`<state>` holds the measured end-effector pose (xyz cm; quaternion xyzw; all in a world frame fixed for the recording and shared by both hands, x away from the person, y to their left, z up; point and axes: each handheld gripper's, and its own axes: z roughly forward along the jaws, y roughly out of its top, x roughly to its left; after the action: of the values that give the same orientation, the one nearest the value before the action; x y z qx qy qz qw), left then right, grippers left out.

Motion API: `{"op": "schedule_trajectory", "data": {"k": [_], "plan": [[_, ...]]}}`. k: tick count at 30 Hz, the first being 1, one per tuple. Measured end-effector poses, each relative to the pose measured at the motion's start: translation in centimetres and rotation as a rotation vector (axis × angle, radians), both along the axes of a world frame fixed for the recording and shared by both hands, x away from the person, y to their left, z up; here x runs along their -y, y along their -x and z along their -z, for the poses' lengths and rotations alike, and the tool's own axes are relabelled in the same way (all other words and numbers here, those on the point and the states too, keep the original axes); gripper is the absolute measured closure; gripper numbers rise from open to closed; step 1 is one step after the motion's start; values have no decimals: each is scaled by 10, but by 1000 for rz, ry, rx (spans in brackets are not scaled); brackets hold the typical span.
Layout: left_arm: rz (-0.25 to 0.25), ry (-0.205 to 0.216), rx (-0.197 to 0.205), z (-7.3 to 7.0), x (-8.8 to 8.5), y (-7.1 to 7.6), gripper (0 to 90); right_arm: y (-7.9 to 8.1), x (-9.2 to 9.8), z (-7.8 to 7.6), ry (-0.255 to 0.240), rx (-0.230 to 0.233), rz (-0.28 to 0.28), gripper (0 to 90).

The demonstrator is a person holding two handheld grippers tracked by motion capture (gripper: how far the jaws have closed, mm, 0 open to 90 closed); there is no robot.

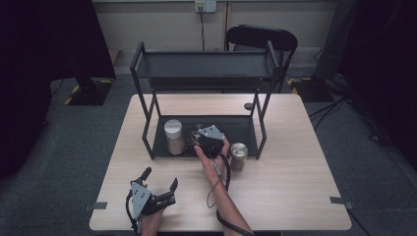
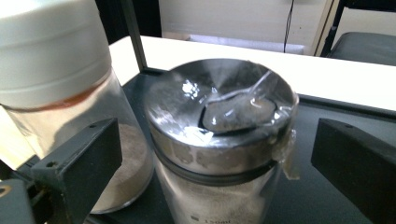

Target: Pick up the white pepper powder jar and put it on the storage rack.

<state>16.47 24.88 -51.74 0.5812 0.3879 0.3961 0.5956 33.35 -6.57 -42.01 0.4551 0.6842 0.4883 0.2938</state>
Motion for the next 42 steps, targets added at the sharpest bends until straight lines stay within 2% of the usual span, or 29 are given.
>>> {"op": "schedule_trajectory", "data": {"k": [11, 22, 27, 36, 42], "plan": [[1, 0, 1, 0, 0, 0, 18, 7, 0, -3, -21, 8, -5, 12], [-1, -2, 1, 0, 0, 0, 18, 20, 1, -9, -38, 48, 0, 9], [-2, -1, 1, 0, 0, 0, 17, 24, 4, -12, -37, 51, -8, 9], [-2, -1, 1, 0, 0, 0, 17, 33, 7, -13, -35, 76, 14, 0], [-1, 1, 2, 0, 0, 0, 18, 42, 10, -18, -51, 102, 15, 0]]}}
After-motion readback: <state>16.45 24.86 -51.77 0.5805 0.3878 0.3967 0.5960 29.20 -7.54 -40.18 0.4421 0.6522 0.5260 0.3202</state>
